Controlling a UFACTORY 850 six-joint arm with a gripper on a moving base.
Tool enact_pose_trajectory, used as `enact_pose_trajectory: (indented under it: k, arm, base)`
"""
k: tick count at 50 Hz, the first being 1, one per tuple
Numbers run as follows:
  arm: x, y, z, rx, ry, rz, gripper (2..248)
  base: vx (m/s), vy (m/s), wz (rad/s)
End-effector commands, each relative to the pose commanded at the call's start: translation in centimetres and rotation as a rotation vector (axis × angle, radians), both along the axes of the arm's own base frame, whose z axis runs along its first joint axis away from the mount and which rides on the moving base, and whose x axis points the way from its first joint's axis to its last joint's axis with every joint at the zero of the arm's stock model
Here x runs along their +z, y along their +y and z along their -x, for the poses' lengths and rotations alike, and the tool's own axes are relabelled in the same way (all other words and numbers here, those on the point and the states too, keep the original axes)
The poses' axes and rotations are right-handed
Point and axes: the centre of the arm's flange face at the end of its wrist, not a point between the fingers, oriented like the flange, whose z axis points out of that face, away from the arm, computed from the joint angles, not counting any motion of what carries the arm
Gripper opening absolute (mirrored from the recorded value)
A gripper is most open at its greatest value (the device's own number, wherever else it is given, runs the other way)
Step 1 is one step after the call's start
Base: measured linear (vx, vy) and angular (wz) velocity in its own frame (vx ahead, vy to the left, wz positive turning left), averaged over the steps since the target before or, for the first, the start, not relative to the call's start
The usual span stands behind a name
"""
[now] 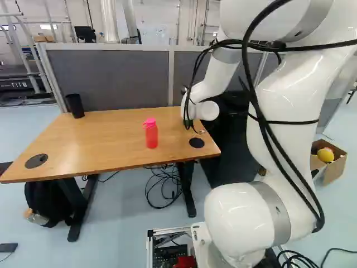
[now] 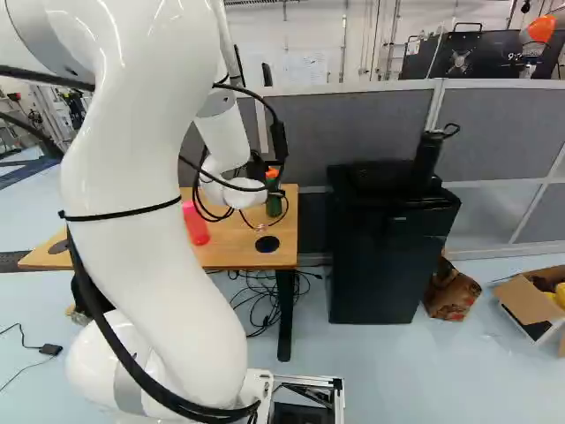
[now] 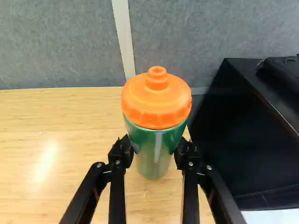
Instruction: Pick up the green bottle from the table
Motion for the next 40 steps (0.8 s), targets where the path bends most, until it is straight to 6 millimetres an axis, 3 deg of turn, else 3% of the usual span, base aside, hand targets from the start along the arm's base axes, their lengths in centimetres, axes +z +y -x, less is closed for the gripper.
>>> enact_pose_trajectory:
  k: [40]
  arm:
    - [4.3, 2.1, 8.4, 0.053, -0.074, -0.002, 110]
  base:
    - [0.000, 0.000, 0.000]
